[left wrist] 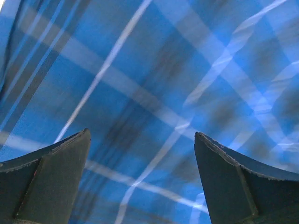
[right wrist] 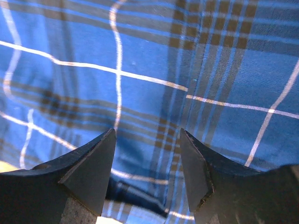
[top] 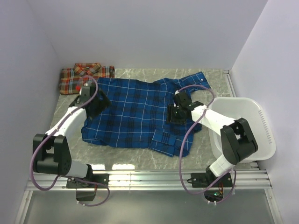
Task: Fold and stack the long sleeve shirts
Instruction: Fold the shirt
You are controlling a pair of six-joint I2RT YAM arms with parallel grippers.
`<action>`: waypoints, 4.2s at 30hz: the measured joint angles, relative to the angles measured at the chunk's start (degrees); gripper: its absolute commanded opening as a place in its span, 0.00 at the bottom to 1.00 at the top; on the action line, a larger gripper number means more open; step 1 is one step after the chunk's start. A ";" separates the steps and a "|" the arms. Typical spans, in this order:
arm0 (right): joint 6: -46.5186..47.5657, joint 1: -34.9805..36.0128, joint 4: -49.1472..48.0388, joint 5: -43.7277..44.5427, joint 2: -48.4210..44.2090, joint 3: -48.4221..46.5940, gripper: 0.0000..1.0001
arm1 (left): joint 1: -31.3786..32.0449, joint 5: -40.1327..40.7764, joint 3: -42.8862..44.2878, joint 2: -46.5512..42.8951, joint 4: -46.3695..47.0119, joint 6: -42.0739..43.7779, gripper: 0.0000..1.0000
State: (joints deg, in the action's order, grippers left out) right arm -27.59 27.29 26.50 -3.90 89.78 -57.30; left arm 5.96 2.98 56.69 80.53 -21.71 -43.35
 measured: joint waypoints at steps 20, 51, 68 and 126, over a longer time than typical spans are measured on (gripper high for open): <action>0.11 -0.22 2.29 0.17 12.90 -6.64 0.64 | -8.39 4.90 -25.99 -16.37 -11.52 -13.44 0.97; 15.98 1.99 -3.76 -20.65 -0.52 4.70 0.67 | -10.93 9.18 -11.65 -20.17 -5.68 3.80 0.99; 18.64 7.08 -1.29 -25.99 -5.49 6.54 0.34 | -10.93 9.92 -14.71 -20.37 -4.42 5.29 0.99; 22.97 14.21 19.28 -38.03 -26.47 -32.79 0.00 | -10.93 8.85 -14.71 -23.08 -4.17 6.29 0.99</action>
State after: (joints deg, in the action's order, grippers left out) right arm -4.62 41.50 45.78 -41.93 63.31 -90.08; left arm -4.97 11.84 41.98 57.45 -25.89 -37.06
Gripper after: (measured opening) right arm 0.010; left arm 0.994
